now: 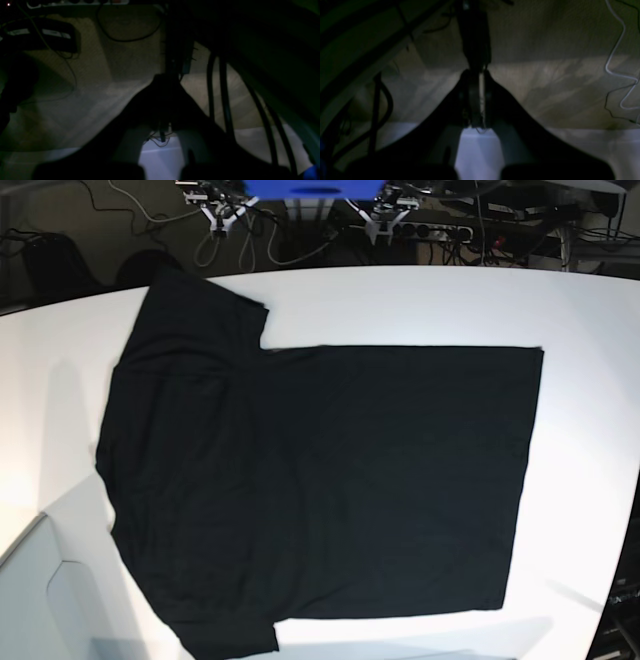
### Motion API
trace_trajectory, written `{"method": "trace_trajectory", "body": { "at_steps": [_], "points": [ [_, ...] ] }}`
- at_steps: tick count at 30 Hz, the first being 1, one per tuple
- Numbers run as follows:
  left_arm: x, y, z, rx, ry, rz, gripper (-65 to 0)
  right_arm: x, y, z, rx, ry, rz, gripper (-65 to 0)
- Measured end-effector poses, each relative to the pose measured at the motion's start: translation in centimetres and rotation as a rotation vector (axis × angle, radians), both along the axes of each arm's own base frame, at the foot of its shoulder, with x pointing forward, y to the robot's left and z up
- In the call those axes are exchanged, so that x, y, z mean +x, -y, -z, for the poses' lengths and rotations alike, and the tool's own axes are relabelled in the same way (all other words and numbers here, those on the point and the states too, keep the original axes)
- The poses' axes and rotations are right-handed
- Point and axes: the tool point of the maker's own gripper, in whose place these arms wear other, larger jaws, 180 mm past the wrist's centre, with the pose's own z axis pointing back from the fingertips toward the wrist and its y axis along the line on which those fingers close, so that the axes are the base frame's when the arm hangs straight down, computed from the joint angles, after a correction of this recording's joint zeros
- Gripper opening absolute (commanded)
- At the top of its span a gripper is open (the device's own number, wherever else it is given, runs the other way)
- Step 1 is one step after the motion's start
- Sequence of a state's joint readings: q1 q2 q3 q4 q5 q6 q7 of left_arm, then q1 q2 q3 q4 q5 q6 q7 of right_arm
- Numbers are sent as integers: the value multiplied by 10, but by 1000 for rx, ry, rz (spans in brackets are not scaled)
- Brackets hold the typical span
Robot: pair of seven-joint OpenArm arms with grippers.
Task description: Fold the T-shirt properly
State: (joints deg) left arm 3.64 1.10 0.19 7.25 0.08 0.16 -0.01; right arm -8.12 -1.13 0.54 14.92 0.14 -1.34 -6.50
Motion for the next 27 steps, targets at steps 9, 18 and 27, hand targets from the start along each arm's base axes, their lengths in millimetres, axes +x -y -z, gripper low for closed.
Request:
{"method": "trace_trajectory", "body": {
  "at_steps": [9, 18, 27],
  "points": [
    [-7, -4, -1, 6, -7, 0, -646, 0, 7, -2, -4, -31, -17, -650],
    [-14, -15, -1, 18, -7, -8, -646, -22, 42, -3, -57, -55, -30, -650],
    [-45, -50, -24, 75, 105, 20, -648, -35, 65, -37, -79, 76, -87, -650]
  ]
}}
